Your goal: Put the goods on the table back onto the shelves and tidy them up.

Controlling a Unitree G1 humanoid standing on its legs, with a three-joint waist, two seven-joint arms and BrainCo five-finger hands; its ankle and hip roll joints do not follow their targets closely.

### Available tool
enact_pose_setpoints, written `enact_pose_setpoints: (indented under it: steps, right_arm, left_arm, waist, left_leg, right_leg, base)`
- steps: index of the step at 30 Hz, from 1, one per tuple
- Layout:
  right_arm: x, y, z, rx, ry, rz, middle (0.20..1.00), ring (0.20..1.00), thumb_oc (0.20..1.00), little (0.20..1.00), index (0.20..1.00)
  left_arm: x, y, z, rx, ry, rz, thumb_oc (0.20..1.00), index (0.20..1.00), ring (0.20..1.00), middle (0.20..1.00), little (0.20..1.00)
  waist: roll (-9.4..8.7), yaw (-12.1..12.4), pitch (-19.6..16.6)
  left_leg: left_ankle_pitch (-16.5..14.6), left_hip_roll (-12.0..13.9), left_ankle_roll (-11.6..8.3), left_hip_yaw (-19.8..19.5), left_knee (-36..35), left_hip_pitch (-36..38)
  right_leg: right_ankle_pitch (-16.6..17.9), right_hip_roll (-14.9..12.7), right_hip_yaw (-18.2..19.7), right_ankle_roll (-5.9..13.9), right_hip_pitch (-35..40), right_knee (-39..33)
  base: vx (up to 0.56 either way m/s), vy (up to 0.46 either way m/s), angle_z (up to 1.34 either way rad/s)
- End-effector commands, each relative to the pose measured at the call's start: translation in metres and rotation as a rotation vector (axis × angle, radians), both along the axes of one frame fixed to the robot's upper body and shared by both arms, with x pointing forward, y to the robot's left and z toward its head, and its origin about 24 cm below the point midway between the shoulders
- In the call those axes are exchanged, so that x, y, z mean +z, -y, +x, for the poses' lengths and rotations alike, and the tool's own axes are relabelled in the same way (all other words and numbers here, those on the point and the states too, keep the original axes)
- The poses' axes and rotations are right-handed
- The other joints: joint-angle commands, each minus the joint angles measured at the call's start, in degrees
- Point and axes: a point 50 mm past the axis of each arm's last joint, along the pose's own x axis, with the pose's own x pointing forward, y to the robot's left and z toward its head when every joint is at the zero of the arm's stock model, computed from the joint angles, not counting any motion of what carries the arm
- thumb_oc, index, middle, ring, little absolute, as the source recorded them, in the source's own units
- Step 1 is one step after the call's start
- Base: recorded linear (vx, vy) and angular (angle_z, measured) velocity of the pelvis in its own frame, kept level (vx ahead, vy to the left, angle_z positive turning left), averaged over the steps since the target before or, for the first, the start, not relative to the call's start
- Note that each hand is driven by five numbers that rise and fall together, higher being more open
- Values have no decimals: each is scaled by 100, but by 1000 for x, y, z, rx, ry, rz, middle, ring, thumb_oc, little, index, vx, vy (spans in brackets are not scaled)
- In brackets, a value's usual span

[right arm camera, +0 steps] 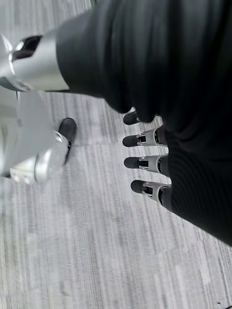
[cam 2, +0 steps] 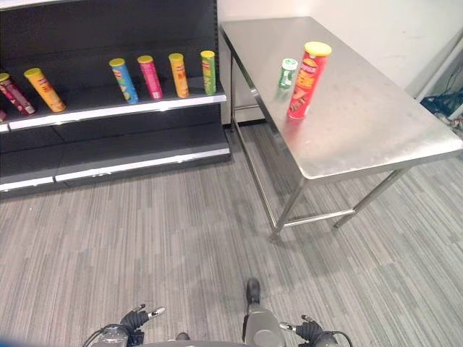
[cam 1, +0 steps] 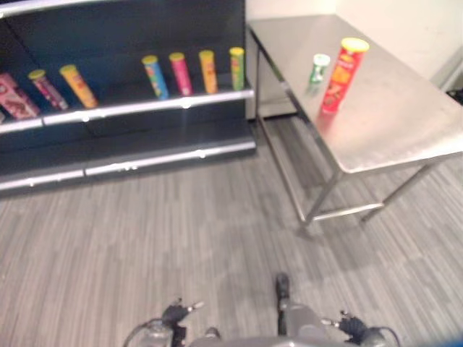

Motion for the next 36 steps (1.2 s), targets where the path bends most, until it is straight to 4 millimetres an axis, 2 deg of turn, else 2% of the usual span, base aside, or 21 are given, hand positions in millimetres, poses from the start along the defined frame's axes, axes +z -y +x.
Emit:
enact_pose_setpoints:
  steps: [1, 4, 8, 9, 10, 11, 12, 13, 14, 16, 17, 19, 21, 22, 23, 24, 25, 26, 30, 33, 36]
  right_arm:
    - [1, 3, 2, 35, -5, -18, 1000, 1000, 1000, 1000, 1000]
    - [1, 8, -7, 19, -24, -21, 1000, 1000, 1000, 1000, 1000]
    - [4, 17, -6, -3, -18, -39, 1000, 1000, 1000, 1000, 1000]
    - [6, 22, -5, -30, 3, -44, 1000, 1000, 1000, 1000, 1000]
    - [6, 22, -5, -30, 3, -44, 1000, 1000, 1000, 1000, 1000]
    - [7, 25, -4, -44, 16, -48, 1000, 1000, 1000, 1000, 1000]
    - [9, 28, -3, -52, 18, -55, 1000, 1000, 1000, 1000, 1000]
    - [8, 27, -3, -52, 18, -54, 1000, 1000, 1000, 1000, 1000]
    - [11, 30, 3, -69, 42, -58, 1000, 1000, 1000, 1000, 1000]
    - [12, 31, 4, -77, 48, -61, 1000, 1000, 1000, 1000, 1000]
    - [12, 31, 4, -77, 48, -61, 1000, 1000, 1000, 1000, 1000]
    - [10, 25, 5, -63, 46, -48, 1000, 1000, 1000, 1000, 1000]
    - [10, 23, 6, -52, 47, -43, 1000, 1000, 1000, 1000, 1000]
    - [10, 23, 6, -51, 48, -42, 1000, 1000, 1000, 1000, 1000]
    - [9, 22, 6, -46, 48, -43, 1000, 1000, 1000, 1000, 1000]
    - [9, 21, 6, -39, 52, -42, 1000, 1000, 1000, 1000, 1000]
    - [9, 21, 6, -35, 54, -49, 1000, 1000, 1000, 1000, 1000]
    - [9, 21, 5, -35, 52, -51, 1000, 1000, 1000, 1000, 1000]
    - [7, 20, 1, -29, 34, -53, 1000, 1000, 1000, 1000, 1000]
    - [6, 17, 0, 7, 14, -51, 1000, 1000, 1000, 1000, 1000]
    - [4, 14, 2, 32, 3, -46, 1000, 1000, 1000, 1000, 1000]
  left_arm:
    - [6, -11, 14, -74, 42, 46, 1000, 1000, 1000, 1000, 1000]
    - [5, -6, 12, -94, 34, 36, 1000, 1000, 1000, 1000, 1000]
    - [4, 0, 14, -117, 29, 29, 1000, 1000, 1000, 1000, 1000]
    - [6, 4, 21, -133, 52, 22, 1000, 1000, 1000, 1000, 1000]
    - [6, 4, 21, -133, 52, 22, 1000, 1000, 1000, 1000, 1000]
    - [7, 6, 25, -121, 70, 10, 1000, 1000, 1000, 1000, 1000]
    - [9, 7, 30, -115, 91, -3, 1000, 1000, 1000, 1000, 1000]
    - [9, 7, 30, -115, 91, -3, 1000, 1000, 1000, 1000, 1000]
    - [12, 5, 36, -109, 110, 4, 1000, 1000, 1000, 1000, 1000]
    - [12, 4, 37, -105, 109, 9, 1000, 1000, 1000, 1000, 1000]
    - [12, 4, 37, -105, 109, 9, 1000, 1000, 1000, 1000, 1000]
    - [11, 5, 33, -77, 108, -7, 1000, 1000, 1000, 1000, 1000]
    - [9, 5, 28, -67, 95, -6, 1000, 1000, 1000, 1000, 1000]
    - [9, 4, 28, -66, 95, -5, 1000, 1000, 1000, 1000, 1000]
    - [8, 4, 25, -63, 89, -2, 1000, 1000, 1000, 1000, 1000]
    - [8, 3, 24, -59, 88, 0, 1000, 1000, 1000, 1000, 1000]
    - [8, 1, 24, -51, 93, 5, 1000, 1000, 1000, 1000, 1000]
    - [8, 2, 24, -55, 93, 2, 1000, 1000, 1000, 1000, 1000]
    - [7, 2, 20, -52, 78, 1, 1000, 1000, 1000, 1000, 1000]
    - [5, 0, 14, -37, 63, 0, 1000, 1000, 1000, 1000, 1000]
    - [5, -4, 10, -2, 63, 9, 1000, 1000, 1000, 1000, 1000]
  waist:
    - [-43, -147, 105]
    - [-44, -211, 38]
    - [118, -275, -18]
    - [160, -321, -41]
    - [164, -329, -43]
    - [183, -397, -69]
    - [157, -371, -32]
    - [144, -382, -52]
    - [-5, -301, 88]
    - [-109, -242, 150]
    - [-97, -238, 158]
    - [-140, -60, 175]
    - [-145, 37, 191]
    - [-158, 39, 177]
    - [-145, 89, 187]
    - [1, 159, 145]
    - [60, 234, 159]
    - [79, 255, 145]
    - [124, 321, 158]
    - [175, 401, 106]
    - [114, 523, -3]
  left_leg:
    - [-353, -811, 28, -239, 9, 300]
    - [-599, -920, 62, -460, 9, 575]
    - [-626, -804, -41, -714, 285, 682]
    - [-424, -675, -252, -655, 863, 512]
    - [-434, -669, -255, -662, 880, 502]
    - [-221, -527, -457, -485, 1400, 399]
    - [194, -317, -602, -371, 2722, -180]
    - [207, -332, -599, -382, 2723, -210]
    - [659, -258, -710, -427, 4025, -732]
    - [678, -74, -642, -239, 4519, -1016]
    - [662, -56, -644, -238, 4542, -1019]
    - [529, 61, -443, -112, 3956, -1384]
    - [430, 132, -356, -116, 3116, -1505]
    - [453, 115, -352, -108, 3086, -1507]
    - [514, 176, -336, -130, 2290, -1639]
    - [904, 228, -432, -237, 1015, -1629]
    - [1254, 203, -498, -365, 616, -1815]
    - [1361, 199, -560, -423, 289, -1822]
    - [1527, 207, -714, -501, 9, -2104]
    - [1489, 190, -707, -663, 9, -2046]
    - [1515, 201, -645, -447, 9, -1875]
  right_leg:
    - [100, -147, -143, 157, -480, -239]
    - [307, -149, -23, 125, -320, -214]
    - [347, -39, 71, 37, -108, -155]
    - [271, -20, 9, -45, 49, -173]
    - [269, -19, 0, -47, 50, -174]
    - [164, 6, -84, -146, 179, -181]
    - [-127, 76, -148, -318, 544, -248]
    - [-123, 58, -154, -317, 521, -247]
    - [-360, 79, -73, -479, 900, -265]
    - [-513, 108, -34, -584, 1128, -265]
    - [-513, 123, -32, -586, 1132, -265]
    - [-692, 179, 129, -603, 1402, -265]
    - [-773, 190, 218, -549, 1524, -265]
    - [-769, 176, 222, -547, 1508, -265]
    - [-842, 175, 238, -493, 1573, -265]
    - [-952, 301, 276, -467, 1664, -265]
    - [-1020, 382, 316, -480, 1751, -265]
    - [-1063, 400, 338, -490, 1834, -265]
    - [-1280, 496, 554, -521, 2098, -265]
    - [-1409, 532, 779, -486, 2207, -265]
    - [-1491, 319, 995, -334, 2311, -265]
  base:
    - [371, -43, 10]
    - [417, -74, 23]
    - [377, -142, 33]
    - [282, -148, 62]
    - [302, -170, 71]
    - [295, -211, 53]
    - [290, -211, 48]
    - [328, -290, 36]
    - [155, -155, 35]
    - [224, -179, 10]
    - [324, -160, -16]
    - [305, -59, -11]
    - [221, 11, -26]
    - [203, 36, -37]
    - [297, 96, -23]
    - [438, 116, -12]
    - [407, 109, -19]
    - [326, 57, -25]
    - [228, 56, -20]
    - [348, 153, -79]
    - [328, 199, -109]
